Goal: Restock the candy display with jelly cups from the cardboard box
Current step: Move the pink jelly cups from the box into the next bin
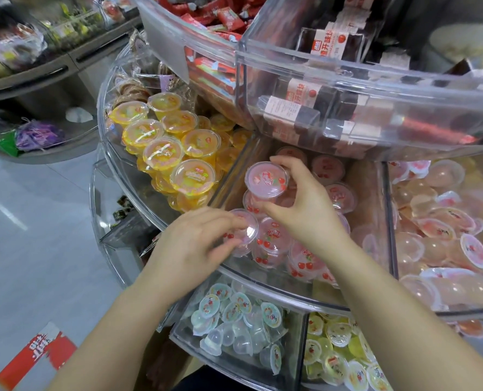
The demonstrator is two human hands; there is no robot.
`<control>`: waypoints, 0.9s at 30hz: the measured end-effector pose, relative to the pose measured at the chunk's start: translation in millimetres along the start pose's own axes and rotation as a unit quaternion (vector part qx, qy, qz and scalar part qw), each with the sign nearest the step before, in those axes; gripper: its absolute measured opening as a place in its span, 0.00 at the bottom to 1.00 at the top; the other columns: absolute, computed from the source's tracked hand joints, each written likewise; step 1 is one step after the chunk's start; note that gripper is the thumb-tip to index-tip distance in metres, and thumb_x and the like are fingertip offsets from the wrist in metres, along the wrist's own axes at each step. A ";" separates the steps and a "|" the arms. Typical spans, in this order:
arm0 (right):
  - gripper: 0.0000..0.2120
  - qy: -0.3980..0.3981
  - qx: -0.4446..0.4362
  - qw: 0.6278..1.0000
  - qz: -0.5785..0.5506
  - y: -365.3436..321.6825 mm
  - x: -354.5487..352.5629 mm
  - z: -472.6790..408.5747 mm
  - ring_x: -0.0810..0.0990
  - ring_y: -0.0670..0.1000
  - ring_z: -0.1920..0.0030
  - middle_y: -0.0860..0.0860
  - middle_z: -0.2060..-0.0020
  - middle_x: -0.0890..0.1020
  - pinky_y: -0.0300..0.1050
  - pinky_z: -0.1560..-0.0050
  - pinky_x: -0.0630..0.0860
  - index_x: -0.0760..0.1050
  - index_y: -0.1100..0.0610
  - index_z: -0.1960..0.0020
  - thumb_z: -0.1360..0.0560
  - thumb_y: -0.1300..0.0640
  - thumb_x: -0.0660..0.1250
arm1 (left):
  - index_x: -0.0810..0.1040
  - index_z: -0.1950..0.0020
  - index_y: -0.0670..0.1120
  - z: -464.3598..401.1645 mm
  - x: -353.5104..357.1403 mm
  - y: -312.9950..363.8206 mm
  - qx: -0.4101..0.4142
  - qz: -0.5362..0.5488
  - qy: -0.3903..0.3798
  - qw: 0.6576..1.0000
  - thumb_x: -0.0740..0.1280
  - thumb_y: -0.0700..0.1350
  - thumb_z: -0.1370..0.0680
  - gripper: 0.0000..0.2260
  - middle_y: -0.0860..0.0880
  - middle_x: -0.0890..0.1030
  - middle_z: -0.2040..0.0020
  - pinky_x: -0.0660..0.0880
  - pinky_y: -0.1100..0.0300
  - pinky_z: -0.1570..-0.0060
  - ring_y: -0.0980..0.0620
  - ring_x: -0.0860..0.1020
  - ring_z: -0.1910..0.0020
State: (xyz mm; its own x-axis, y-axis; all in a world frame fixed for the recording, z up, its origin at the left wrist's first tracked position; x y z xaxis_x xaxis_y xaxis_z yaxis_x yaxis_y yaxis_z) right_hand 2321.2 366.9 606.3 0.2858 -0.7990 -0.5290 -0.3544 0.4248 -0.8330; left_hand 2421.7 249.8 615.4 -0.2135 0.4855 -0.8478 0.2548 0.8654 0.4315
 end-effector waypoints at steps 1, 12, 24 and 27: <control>0.30 0.002 -0.001 1.000 0.007 0.9 -0.1 0.3 0.70 0.34 0.48 0.38 0.48 0.75 0.19 0.51 0.64 0.69 0.48 0.36 0.35 0.55 0.76 | 0.82 0.48 0.48 1.6 -4.2 -3.1 -0.026 0.039 0.032 0.998 0.72 0.44 0.29 0.10 0.58 0.82 0.52 0.76 0.59 0.50 0.58 0.79 0.52; 0.31 -0.017 0.000 0.999 0.035 3.5 1.2 0.3 0.69 0.32 0.49 0.36 0.49 0.74 0.17 0.51 0.63 0.64 0.47 0.34 0.33 0.56 0.74 | 0.79 0.49 0.57 12.1 -3.1 -19.8 -0.155 0.218 0.134 0.954 0.68 0.41 0.27 0.12 0.61 0.80 0.54 0.71 0.74 0.55 0.60 0.78 0.55; 0.33 -0.031 -0.003 0.998 0.053 5.7 -0.3 -0.6 0.68 0.37 0.45 0.40 0.45 0.71 0.17 0.48 0.60 0.66 0.51 0.34 0.36 0.56 0.75 | 0.57 0.25 0.54 -33.0 28.7 -3.4 -0.180 0.262 -0.025 0.948 0.61 0.38 0.25 0.31 0.54 0.65 0.28 0.68 0.58 0.34 0.62 0.69 0.36; 0.32 -0.053 0.003 0.998 0.026 8.2 0.1 0.1 0.73 0.36 0.50 0.35 0.48 0.72 0.21 0.50 0.65 0.64 0.50 0.32 0.33 0.60 0.72 | 0.57 0.28 0.60 -35.1 31.4 -6.3 -0.197 0.337 -0.030 0.920 0.60 0.42 0.30 0.32 0.55 0.62 0.27 0.67 0.64 0.37 0.63 0.67 0.34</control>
State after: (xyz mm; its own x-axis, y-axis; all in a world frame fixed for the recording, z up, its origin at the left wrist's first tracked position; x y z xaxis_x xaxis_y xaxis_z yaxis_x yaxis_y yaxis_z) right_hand 2318.3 370.4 599.3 0.3598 -0.7271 -0.5847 -0.3656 0.4667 -0.8053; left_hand 2380.3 264.0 596.9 -0.0766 0.9308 -0.3573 -0.0537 0.3540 0.9337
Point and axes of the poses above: each hand's wrist, its own z-axis away from the middle knuckle, its own x-axis out of the palm, y = z × x, the point moved 8 cm from there along -z, towards the middle knuckle
